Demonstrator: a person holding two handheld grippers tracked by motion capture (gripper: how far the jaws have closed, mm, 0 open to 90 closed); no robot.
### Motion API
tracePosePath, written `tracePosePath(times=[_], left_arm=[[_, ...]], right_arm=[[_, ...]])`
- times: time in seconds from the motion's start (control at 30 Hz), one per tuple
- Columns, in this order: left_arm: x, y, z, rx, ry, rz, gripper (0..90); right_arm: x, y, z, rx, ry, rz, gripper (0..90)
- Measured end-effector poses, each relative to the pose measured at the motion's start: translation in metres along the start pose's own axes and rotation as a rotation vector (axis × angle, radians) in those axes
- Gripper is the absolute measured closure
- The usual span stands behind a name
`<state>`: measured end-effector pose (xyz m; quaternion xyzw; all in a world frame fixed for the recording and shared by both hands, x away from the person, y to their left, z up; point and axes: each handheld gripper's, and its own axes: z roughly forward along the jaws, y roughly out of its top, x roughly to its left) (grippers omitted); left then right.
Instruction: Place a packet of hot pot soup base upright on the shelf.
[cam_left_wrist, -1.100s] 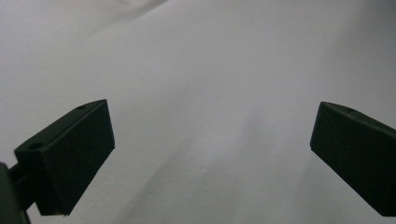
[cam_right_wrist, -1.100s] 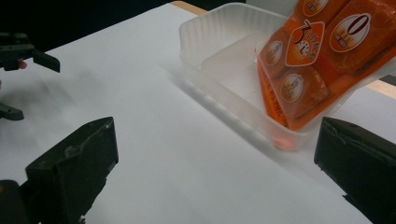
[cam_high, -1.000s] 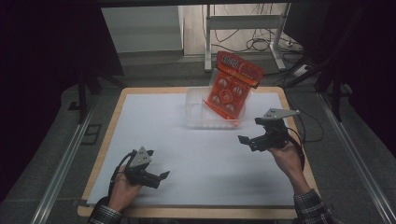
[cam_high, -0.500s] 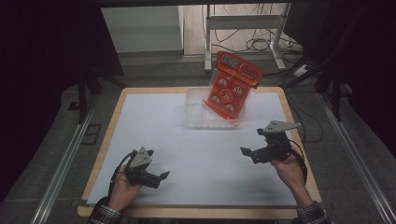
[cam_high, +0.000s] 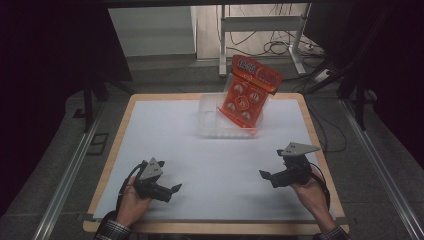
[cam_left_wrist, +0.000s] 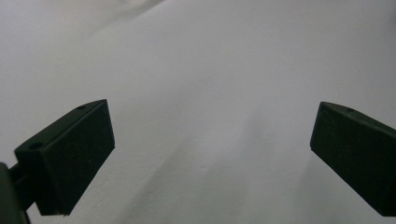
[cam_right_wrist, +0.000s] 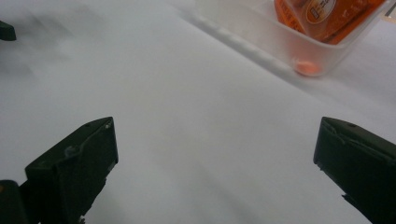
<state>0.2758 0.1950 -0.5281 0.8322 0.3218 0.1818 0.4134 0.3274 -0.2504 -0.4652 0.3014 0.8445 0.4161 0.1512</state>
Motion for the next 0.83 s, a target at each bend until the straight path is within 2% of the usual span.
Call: tracePosePath(times=[0.27,0.5,0.63,0.83], left_arm=[[0.0,0.0,0.001,0.011,0.001,0.008,0.0],[-0.003,0.0,0.004,0.032,-0.001,0.029,0.0],[-0.002,0.0,0.003,0.027,0.002,0.024,0.0],[-0.002,0.0,0.003,0.022,0.003,0.021,0.0]], right_arm=[[-0.004,-0.013,0.006,0.02,0.005,0.02,0.0],[-0.006,-0.021,0.017,0.063,0.006,0.008,0.0],[-0.006,-0.024,0.023,0.092,0.008,0.008,0.0],[-0.008,-0.026,0.024,0.104,0.006,0.006,0.0]])
